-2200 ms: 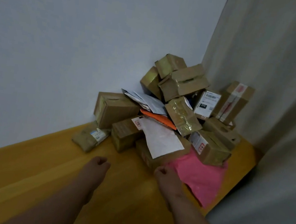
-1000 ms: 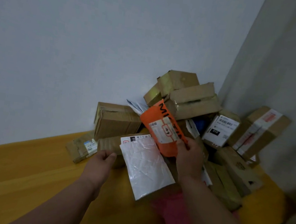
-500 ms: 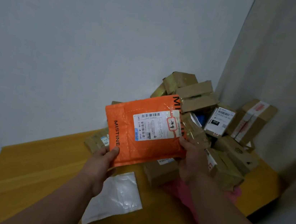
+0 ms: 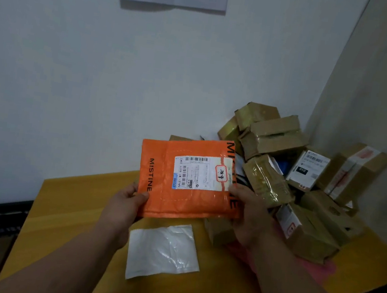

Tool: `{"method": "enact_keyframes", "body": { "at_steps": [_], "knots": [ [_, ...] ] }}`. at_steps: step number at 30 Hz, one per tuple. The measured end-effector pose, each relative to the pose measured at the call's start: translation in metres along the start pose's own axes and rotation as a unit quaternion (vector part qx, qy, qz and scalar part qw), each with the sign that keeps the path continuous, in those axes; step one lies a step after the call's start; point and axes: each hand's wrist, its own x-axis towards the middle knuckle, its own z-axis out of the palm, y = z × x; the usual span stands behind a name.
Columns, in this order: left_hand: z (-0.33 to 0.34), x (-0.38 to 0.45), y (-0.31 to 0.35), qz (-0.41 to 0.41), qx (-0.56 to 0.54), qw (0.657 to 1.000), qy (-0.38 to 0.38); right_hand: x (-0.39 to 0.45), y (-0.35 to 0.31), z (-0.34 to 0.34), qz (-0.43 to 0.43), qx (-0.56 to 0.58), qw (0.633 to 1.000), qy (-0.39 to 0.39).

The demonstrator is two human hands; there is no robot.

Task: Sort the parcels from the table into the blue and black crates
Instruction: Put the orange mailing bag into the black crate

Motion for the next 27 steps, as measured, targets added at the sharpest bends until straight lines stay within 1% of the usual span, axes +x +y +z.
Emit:
{"method": "enact_keyframes", "body": {
  "at_steps": [2,5,6,7,10,11,12,14,16,17,19,22,24,27],
  "knots": [
    [0.0,0.003,0.004,0.014,-0.016,0.999,0.029,0.0,0.001,-0.001,0.019,-0.017,1.0,-0.012],
    [0.006,0.004,0.007,-0.013,-0.141,0.986,0.086,-0.001,0.007,-0.004,0.041,-0.005,0.999,-0.021],
    [0.011,0.003,0.007,-0.022,-0.169,0.982,0.083,-0.001,0.01,-0.004,0.045,0.01,0.999,-0.028],
    [0.015,0.0,0.005,-0.031,-0.174,0.982,0.063,-0.002,0.014,-0.004,0.053,0.025,0.997,-0.04],
    [0.035,-0.013,-0.009,-0.052,-0.125,0.99,-0.043,-0.007,0.025,0.0,0.088,0.05,0.99,-0.098],
    [0.04,-0.017,-0.014,-0.054,-0.109,0.991,-0.064,-0.008,0.028,0.002,0.096,0.047,0.986,-0.125],
    [0.044,-0.019,-0.019,-0.053,-0.1,0.991,-0.065,-0.01,0.031,0.005,0.104,0.037,0.983,-0.148],
    [0.046,-0.019,-0.024,-0.041,-0.096,0.994,-0.033,-0.013,0.035,0.007,0.122,-0.003,0.978,-0.171],
    [0.039,-0.018,-0.025,-0.029,-0.092,0.995,0.0,-0.012,0.04,0.008,0.14,-0.051,0.976,-0.157],
    [0.033,-0.017,-0.025,-0.025,-0.089,0.996,0.01,-0.01,0.041,0.006,0.143,-0.063,0.978,-0.134],
    [0.015,-0.016,-0.027,-0.02,-0.076,0.996,0.029,-0.003,0.045,0.007,0.147,-0.057,0.984,-0.083],
    [-0.017,-0.018,-0.028,-0.025,-0.055,0.997,0.047,0.003,0.05,0.022,0.142,-0.033,0.988,-0.04],
    [-0.041,-0.022,-0.029,-0.028,-0.054,0.996,0.061,0.004,0.056,0.04,0.138,-0.053,0.988,-0.035],
    [-0.083,-0.026,-0.027,-0.029,-0.047,0.995,0.084,-0.001,0.071,0.077,0.135,-0.122,0.98,-0.077]
  ]
}}
